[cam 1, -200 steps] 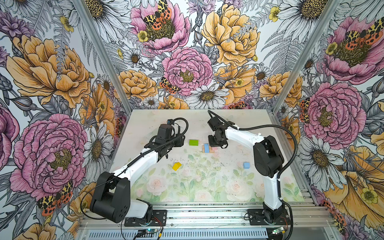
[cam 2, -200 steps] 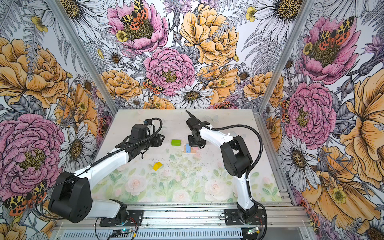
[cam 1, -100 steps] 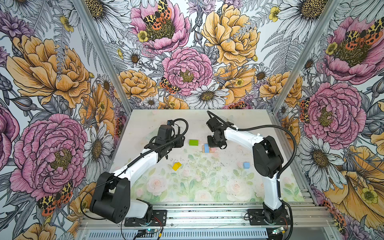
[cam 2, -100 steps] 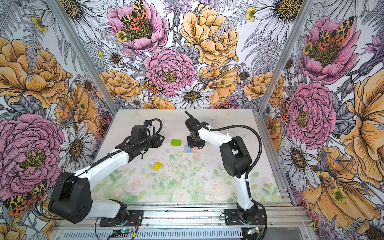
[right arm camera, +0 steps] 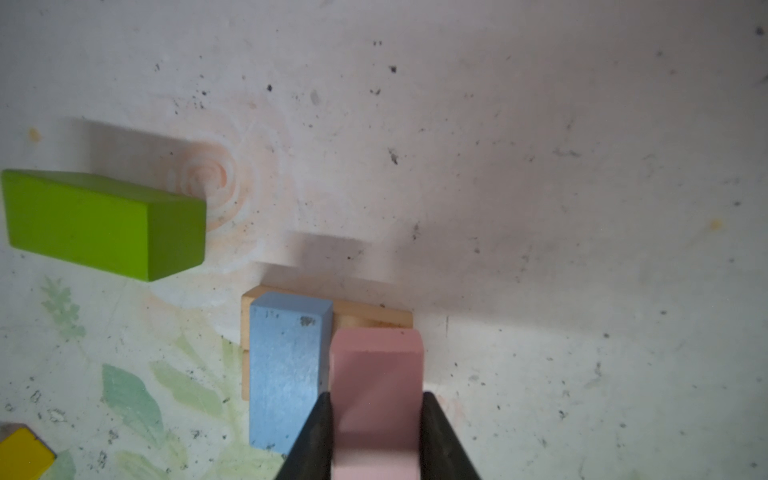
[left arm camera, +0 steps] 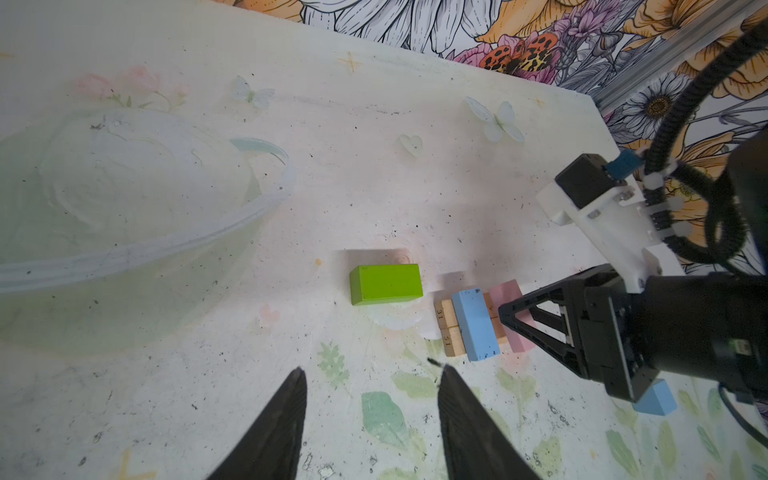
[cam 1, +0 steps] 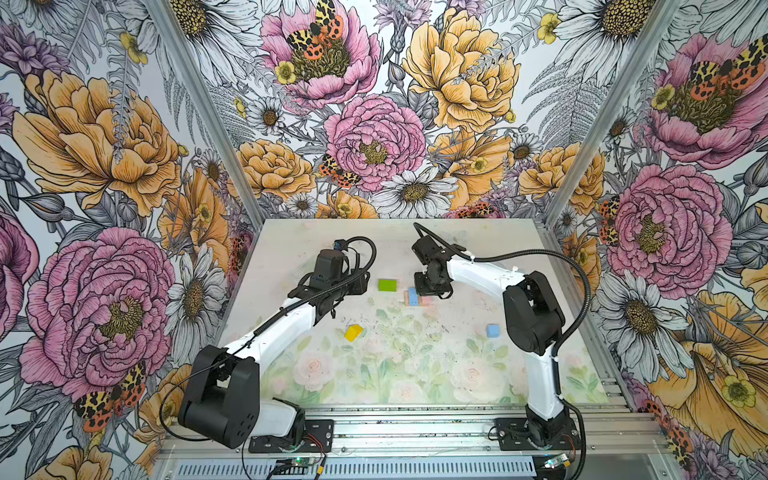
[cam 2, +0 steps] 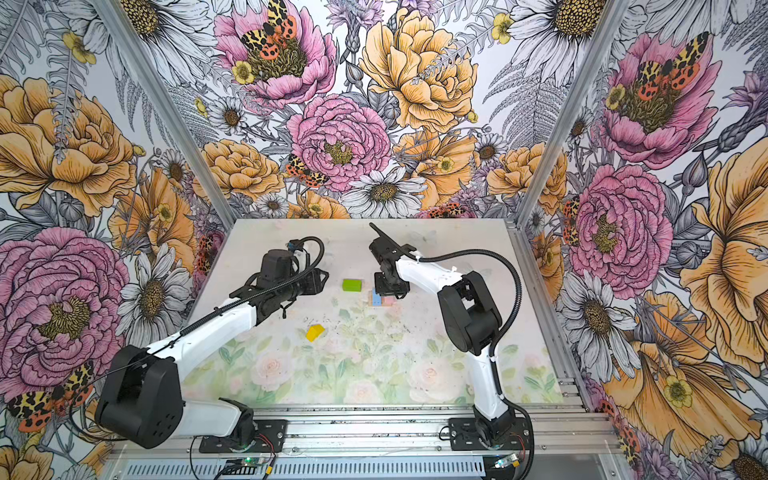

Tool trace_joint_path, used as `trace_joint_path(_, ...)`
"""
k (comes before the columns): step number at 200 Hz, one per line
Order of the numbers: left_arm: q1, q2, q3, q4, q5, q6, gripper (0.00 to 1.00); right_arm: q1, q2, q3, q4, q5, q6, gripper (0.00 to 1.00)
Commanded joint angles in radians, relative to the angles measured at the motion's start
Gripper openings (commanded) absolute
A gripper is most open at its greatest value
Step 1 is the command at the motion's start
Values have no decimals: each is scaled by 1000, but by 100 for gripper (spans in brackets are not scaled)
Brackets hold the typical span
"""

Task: Build the wood block tower
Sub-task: 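Lower the pink block beside the light-blue block and open the right gripper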

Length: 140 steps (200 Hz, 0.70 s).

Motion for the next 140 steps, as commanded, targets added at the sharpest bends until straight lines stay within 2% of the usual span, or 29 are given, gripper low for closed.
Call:
trace_joint_path(1,7,-25,-15,16,11,18,53,10,14,43,8,9,13,23)
trace_joint_path(34,7,-26,-14,16,10,18,53,13,20,48,8,3,16,25)
trace_joint_path(89,7,-27,-15,14,9,19,53,12,25,54,8,1,18,35)
trace_joint_path(140,7,-26,-15,15,9,20,53,12,27,55,7,-4,20,40)
